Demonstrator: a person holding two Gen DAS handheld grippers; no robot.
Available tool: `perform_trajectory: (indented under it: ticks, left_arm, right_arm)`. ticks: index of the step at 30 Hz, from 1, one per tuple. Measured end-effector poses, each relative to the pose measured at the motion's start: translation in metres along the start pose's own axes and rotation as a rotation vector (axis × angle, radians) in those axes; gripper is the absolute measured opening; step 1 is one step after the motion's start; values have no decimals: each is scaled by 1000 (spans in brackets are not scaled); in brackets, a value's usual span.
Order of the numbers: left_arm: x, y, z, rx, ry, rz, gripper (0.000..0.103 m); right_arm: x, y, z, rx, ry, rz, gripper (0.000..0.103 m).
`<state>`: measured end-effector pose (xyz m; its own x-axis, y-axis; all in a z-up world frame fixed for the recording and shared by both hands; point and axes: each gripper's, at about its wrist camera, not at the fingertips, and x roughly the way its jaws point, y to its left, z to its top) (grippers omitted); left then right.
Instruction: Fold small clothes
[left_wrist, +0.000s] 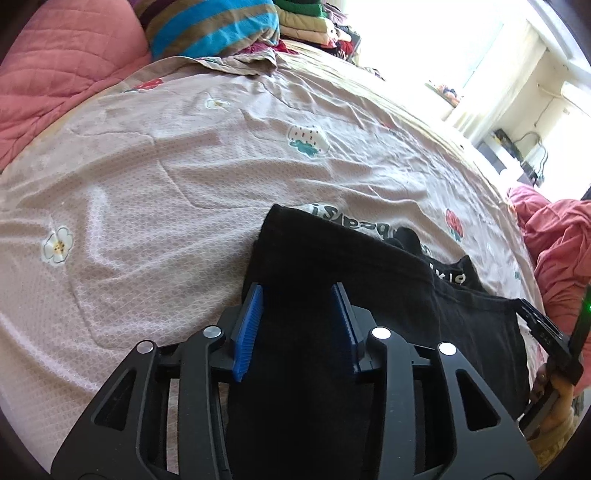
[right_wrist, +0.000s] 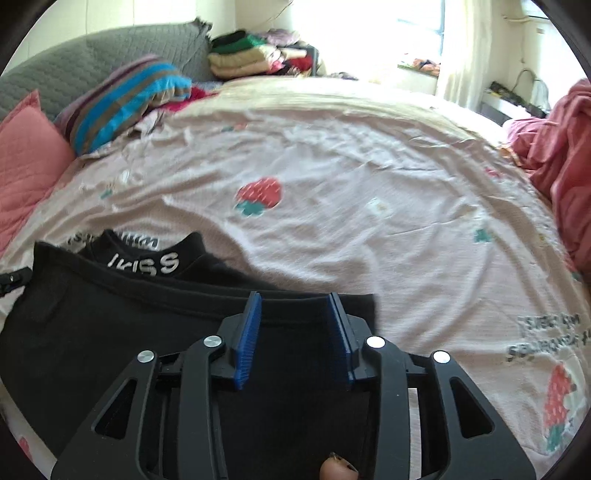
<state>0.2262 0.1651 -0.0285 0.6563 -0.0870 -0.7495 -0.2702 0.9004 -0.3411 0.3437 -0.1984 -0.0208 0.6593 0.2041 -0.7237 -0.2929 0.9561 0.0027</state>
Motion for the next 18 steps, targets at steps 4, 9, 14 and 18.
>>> perform_trajectory:
  ticks: [4, 9, 14, 18]
  left_arm:
    - [1, 8, 0, -16, 2, -4, 56]
    - [4, 5, -1, -6, 0, -16, 42]
    - [2, -4, -3, 42, -11, 0, 5]
    - [-15, -8, -1, 66, -60, 1, 5]
  right_arm:
    - [-7, -32, -8, 59, 26, -27, 42]
    - [4, -48, -22, 90, 107, 27, 45]
    - [4, -46, -31, 128, 107, 128, 8]
    - [-14, -41, -25, 110, 35, 121, 6]
